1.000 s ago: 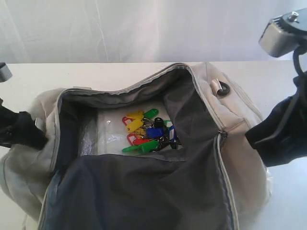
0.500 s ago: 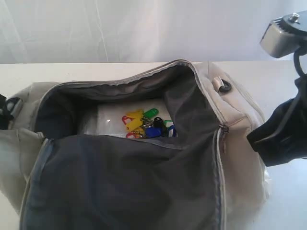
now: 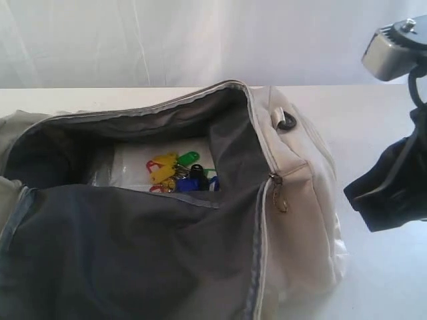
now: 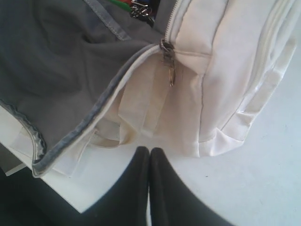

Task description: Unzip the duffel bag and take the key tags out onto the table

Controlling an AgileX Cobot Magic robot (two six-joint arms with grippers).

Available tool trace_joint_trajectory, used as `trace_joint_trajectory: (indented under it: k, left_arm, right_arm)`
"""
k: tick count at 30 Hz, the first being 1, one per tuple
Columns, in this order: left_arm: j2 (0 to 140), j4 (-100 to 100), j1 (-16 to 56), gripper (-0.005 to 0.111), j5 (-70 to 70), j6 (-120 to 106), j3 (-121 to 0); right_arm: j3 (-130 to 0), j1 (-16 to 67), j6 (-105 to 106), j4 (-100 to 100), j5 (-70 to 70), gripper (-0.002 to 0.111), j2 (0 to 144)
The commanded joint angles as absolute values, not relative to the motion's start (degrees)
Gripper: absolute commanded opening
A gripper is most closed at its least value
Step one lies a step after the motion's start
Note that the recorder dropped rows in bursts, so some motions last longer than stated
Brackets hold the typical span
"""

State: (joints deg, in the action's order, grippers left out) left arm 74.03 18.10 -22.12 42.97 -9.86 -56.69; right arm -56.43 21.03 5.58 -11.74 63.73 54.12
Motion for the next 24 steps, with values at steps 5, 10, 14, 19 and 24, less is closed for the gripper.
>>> trace_joint_trajectory:
  k: [5,10,14,19,24]
  left_arm:
    - [72.0,12.7,-22.7,0.000,38.9,-6.7,-57.4]
    - [72.5,23.2,-20.9,0.000,42.4,-15.9,-57.3]
    - [74.0,26.9,-17.1,0.000,45.8,-21.6,-56.9]
    - [75.1,27.5,-15.4,0.000,45.8,-21.6,-54.3]
    - [76.6,31.4,-15.2,0.000,45.0,-23.9,-50.9]
  right_arm:
    - [-56.6,21.1,5.3,-11.7,63.9,0.000,53.7]
    - [-56.6,21.1,5.3,-11.7,63.5,0.000,53.7]
    - [-56.6,21.1,5.1,-11.7,62.6,0.000,53.7]
    - [-56.6,21.1,5.1,-11.8,62.6,0.000,53.7]
    - [-56.6,21.1,5.1,-11.9,62.6,0.000,53.7]
